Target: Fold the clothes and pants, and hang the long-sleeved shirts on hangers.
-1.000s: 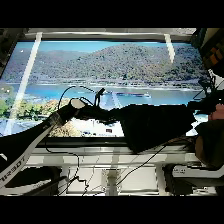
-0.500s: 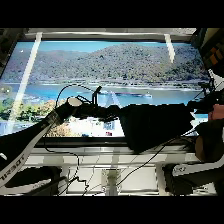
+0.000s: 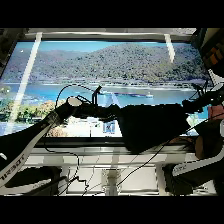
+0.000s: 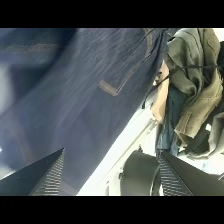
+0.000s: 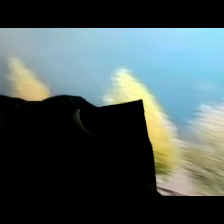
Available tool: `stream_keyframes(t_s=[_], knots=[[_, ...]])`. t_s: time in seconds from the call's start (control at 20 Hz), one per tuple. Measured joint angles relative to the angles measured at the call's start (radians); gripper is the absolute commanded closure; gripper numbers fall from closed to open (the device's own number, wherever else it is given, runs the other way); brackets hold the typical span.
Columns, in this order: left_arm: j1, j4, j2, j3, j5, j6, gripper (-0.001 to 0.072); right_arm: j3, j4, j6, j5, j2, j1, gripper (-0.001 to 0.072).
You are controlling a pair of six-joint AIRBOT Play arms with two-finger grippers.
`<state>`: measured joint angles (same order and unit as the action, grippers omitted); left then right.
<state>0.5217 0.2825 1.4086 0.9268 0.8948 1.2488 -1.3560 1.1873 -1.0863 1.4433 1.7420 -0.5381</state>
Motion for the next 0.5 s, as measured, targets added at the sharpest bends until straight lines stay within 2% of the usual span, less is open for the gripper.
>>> stream_keyframes(t_s=[0.1, 0.15, 0.2, 0.25, 0.3, 0.5], knots=[[-0.001, 0.000, 0.000, 0.000, 0.000, 0.000, 0.0056, 0.000, -0.114, 0.018, 0.040, 0.003, 0.016, 0.0659], [-0.001, 0.000, 0.000, 0.000, 0.000, 0.000, 0.0056, -0.002, -0.159, 0.024, 0.047, 0.003, 0.029, 0.0637], [-0.002, 0.000, 0.000, 0.000, 0.001, 0.000, 0.0056, -0.001, -0.190, 0.028, 0.040, 0.004, 0.042, 0.0459], [-0.004, 0.000, 0.000, 0.000, 0.001, 0.000, 0.0057, -0.001, -0.211, 0.033, 0.026, 0.004, 0.055, 0.0177], [-0.009, 0.000, 0.000, 0.000, 0.004, 0.000, 0.0057, -0.002, -0.225, 0.039, 0.006, 0.005, 0.068, 0.0015], [-0.051, 0.000, 0.000, 0.000, 0.042, 0.000, 0.0057, -0.013, -0.195, 0.048, -0.077, 0.005, 0.105, 0.0018]])
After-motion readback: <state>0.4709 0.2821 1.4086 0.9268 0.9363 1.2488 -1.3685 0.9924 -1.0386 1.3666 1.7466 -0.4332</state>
